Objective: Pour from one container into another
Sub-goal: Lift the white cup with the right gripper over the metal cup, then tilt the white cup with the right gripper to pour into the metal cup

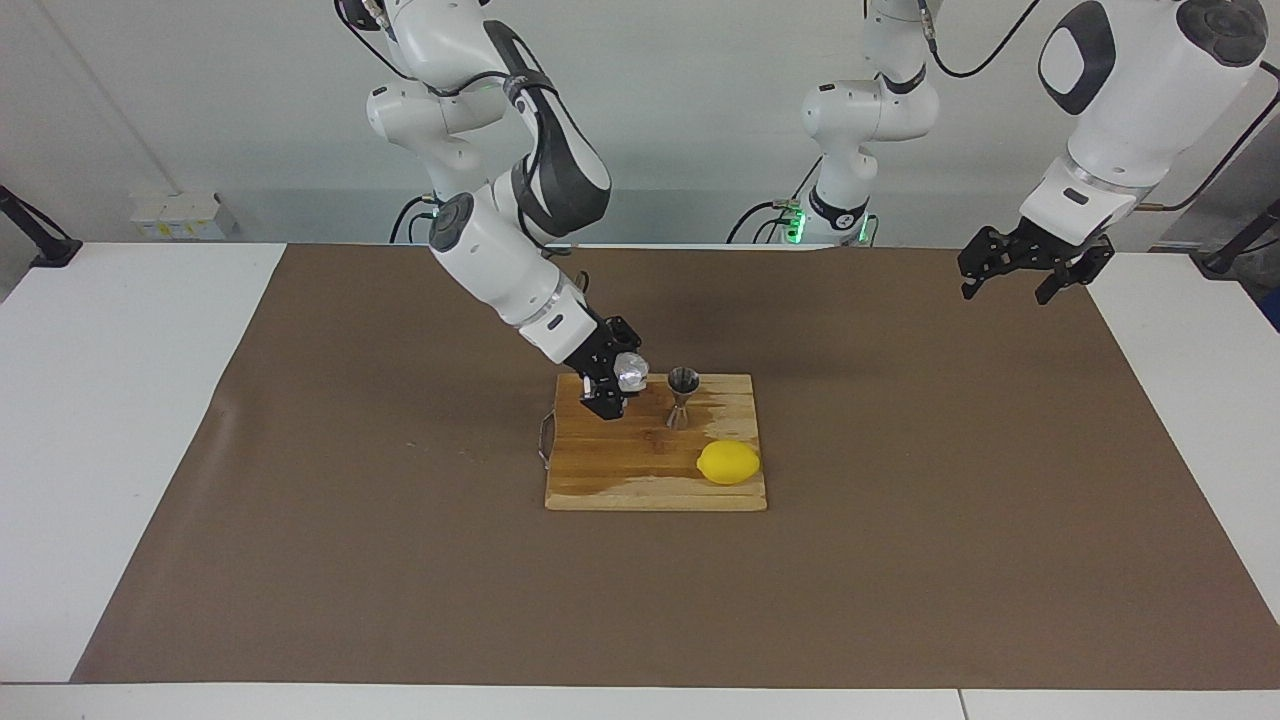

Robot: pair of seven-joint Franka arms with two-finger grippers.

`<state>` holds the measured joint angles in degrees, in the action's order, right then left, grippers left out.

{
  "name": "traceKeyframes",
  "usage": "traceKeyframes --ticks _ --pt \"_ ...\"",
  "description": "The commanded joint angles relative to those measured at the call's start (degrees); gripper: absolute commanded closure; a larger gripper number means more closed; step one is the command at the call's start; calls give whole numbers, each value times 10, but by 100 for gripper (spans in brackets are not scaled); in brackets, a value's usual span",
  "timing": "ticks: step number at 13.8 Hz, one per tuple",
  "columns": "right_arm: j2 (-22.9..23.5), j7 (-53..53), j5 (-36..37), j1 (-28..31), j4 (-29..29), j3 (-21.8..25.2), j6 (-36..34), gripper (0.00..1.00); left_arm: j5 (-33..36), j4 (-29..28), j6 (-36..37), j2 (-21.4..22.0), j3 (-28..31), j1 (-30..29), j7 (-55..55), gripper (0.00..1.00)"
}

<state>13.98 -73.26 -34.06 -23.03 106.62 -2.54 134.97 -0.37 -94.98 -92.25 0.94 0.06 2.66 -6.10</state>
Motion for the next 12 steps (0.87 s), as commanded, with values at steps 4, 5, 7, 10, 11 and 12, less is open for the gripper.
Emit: traceKeyframes --ticks 4,5,7,10,11,12 --pt "-1 134 169 -46 -10 1 5 100 12 -1 6 8 1 2 7 0" --pt "-1 154 201 -49 -12 1 5 100 12 -1 6 7 1 2 7 0" --pt "-1 166 226 -58 -12 1 5 100 12 -1 6 7 1 2 7 0" --pt "-2 167 249 -66 -12 1 5 100 12 -1 6 8 1 2 7 0" --pt "-3 167 251 -66 -11 1 5 100 12 -1 6 7 1 2 7 0" --pt "-3 167 253 -66 -11 1 5 100 12 -1 6 8 1 2 7 0"
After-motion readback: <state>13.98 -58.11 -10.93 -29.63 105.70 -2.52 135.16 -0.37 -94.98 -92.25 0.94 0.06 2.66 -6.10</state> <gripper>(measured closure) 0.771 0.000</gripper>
